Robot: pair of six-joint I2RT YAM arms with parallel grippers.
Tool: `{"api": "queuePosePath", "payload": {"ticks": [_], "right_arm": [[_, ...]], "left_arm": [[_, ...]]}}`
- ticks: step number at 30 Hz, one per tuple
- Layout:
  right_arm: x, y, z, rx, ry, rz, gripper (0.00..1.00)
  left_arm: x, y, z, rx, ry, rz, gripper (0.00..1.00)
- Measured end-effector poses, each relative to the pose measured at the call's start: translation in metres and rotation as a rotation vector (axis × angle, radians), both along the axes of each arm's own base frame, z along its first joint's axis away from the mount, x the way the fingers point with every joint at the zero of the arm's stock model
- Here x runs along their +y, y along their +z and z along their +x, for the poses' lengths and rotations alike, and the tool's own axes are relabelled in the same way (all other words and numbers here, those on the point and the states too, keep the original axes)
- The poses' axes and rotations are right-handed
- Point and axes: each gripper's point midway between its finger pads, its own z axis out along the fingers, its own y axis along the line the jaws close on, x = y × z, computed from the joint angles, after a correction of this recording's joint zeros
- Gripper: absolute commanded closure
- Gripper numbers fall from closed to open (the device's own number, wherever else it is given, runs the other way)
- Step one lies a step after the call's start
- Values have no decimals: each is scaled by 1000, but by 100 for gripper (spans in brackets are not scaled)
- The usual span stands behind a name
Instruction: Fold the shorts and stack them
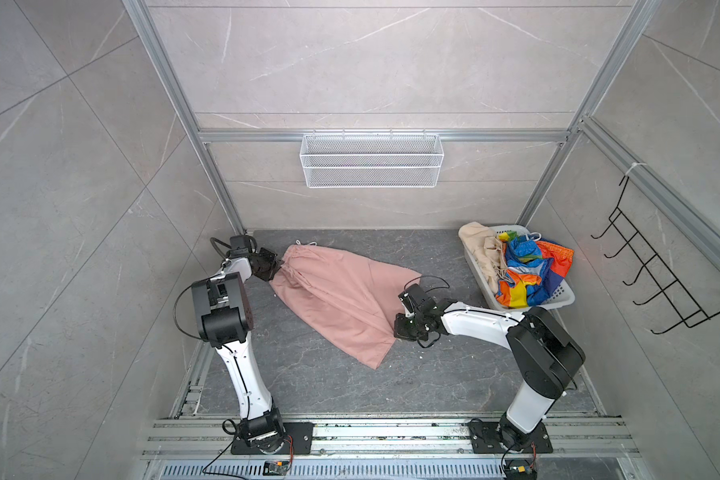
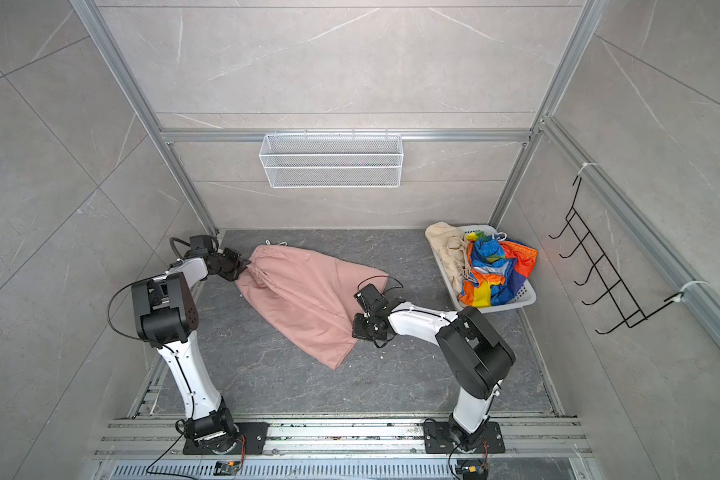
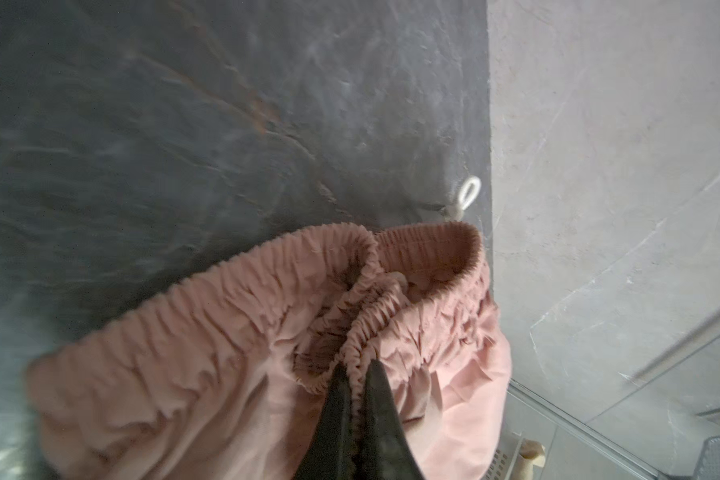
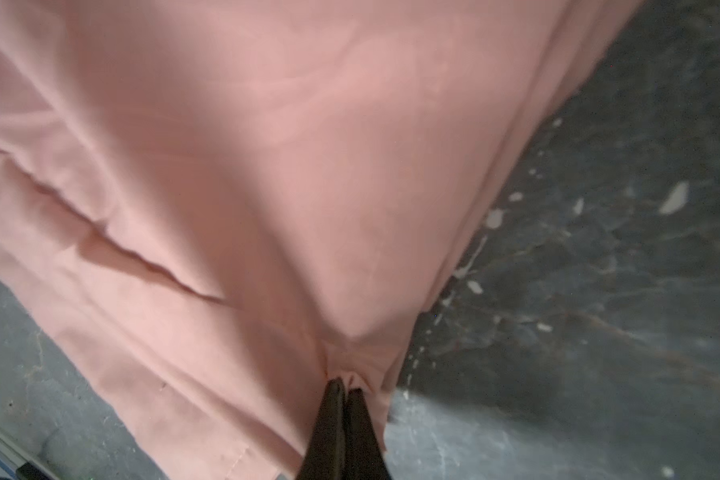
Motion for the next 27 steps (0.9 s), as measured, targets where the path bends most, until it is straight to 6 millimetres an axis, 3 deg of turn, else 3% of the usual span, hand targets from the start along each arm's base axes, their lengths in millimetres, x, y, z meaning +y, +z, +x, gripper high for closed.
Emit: {"api": "queuePosePath", "payload": {"ticks": [4,7,10,13,15,17,21,22,24,27], "right_arm": [[-31,-6,22,2,-83,-12,100],[-81,-6,54,-16,-186,-41,100],[-136,3,81,-29,-281,-87,100],[-167,29,102,-66,-320,-139,100],[-170,57,112,-119,-310,-146,100],[-168,98,114,-202,-296,-132,100],[-160,160,92,-342,-274,-79,100],[-158,163,84,-354,-269,-70,100],[-148,148,61,-334,-247,-56,100],[-124,85,22,-197,-181,-71,100]], "left_arm": [[-8,-25,-26,65,-4,-20,100],[-29,-30,-40,78,-34,-53,100],[-68,-26,-45,87,-99,-83,100],[-113,-18,-45,83,-178,-104,100],[-136,-6,-44,70,-219,-124,100],[-142,16,-39,36,-233,-133,100],[-114,61,-25,-62,-193,-121,100],[-105,67,-24,-74,-177,-118,100],[-85,69,-27,-84,-142,-117,100],[-69,45,-45,-22,-118,-124,100]]}}
